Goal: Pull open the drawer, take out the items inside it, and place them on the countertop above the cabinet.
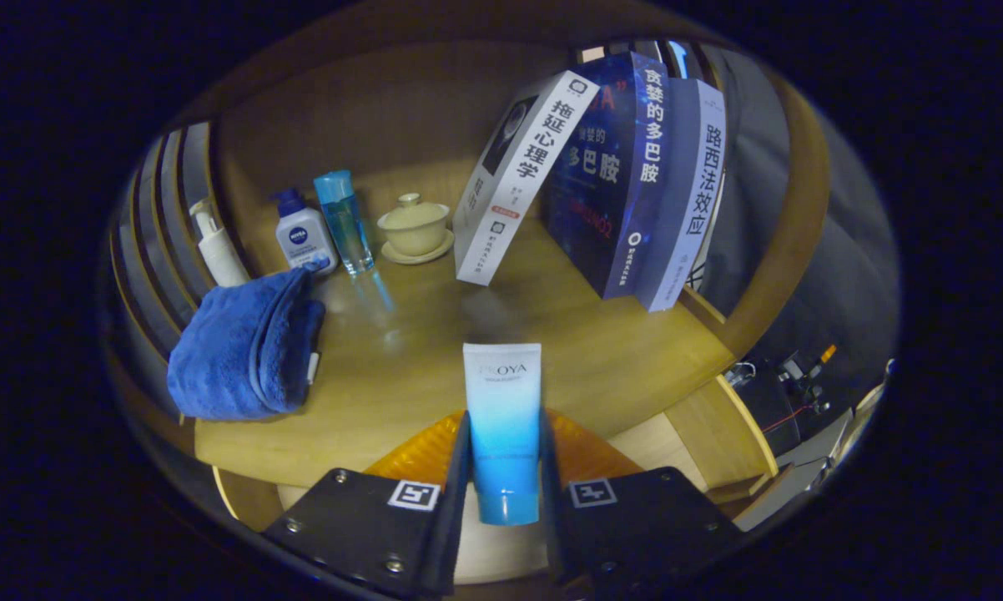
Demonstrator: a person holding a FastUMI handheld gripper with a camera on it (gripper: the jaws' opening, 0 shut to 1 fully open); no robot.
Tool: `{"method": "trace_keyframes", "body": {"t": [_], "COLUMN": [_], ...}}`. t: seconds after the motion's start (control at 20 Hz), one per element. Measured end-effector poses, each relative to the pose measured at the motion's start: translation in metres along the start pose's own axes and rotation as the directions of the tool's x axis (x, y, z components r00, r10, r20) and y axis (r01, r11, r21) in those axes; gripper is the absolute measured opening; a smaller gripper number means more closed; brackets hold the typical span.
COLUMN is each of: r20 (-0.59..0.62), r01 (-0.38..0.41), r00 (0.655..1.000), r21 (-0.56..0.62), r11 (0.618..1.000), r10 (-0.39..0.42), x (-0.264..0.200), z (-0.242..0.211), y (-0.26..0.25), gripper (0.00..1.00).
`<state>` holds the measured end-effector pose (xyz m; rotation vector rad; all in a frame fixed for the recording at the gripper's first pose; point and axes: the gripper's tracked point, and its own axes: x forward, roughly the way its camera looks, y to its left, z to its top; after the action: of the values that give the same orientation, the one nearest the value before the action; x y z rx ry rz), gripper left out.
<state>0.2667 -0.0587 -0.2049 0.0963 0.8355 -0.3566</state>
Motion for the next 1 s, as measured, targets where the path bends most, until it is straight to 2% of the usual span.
{"method": "trace_keyframes", "body": {"t": [0.35,0.55,0.6,0.8,1.0], "r20": [0.012,0.012,0.023,0.144,0.265], "r01": [-0.023,-0.055,-0.076,-0.103,-0.115], "r00": [1.0,0.998,0.997,0.983,0.955], "r21": [-0.004,-0.008,-0.009,-0.055,-0.088], "r11": [1.0,0.998,0.997,0.993,0.989], "r10": [0.023,0.055,0.076,0.11,0.135], "x": [0.017,0.016,0.014,-0.005,-0.037], "z": [0.008,0.01,0.013,0.034,0.061], "y": [-0.001,0.004,0.008,0.016,0.02], "gripper": [0.42,0.47,0.52,1.0,1.0]}}
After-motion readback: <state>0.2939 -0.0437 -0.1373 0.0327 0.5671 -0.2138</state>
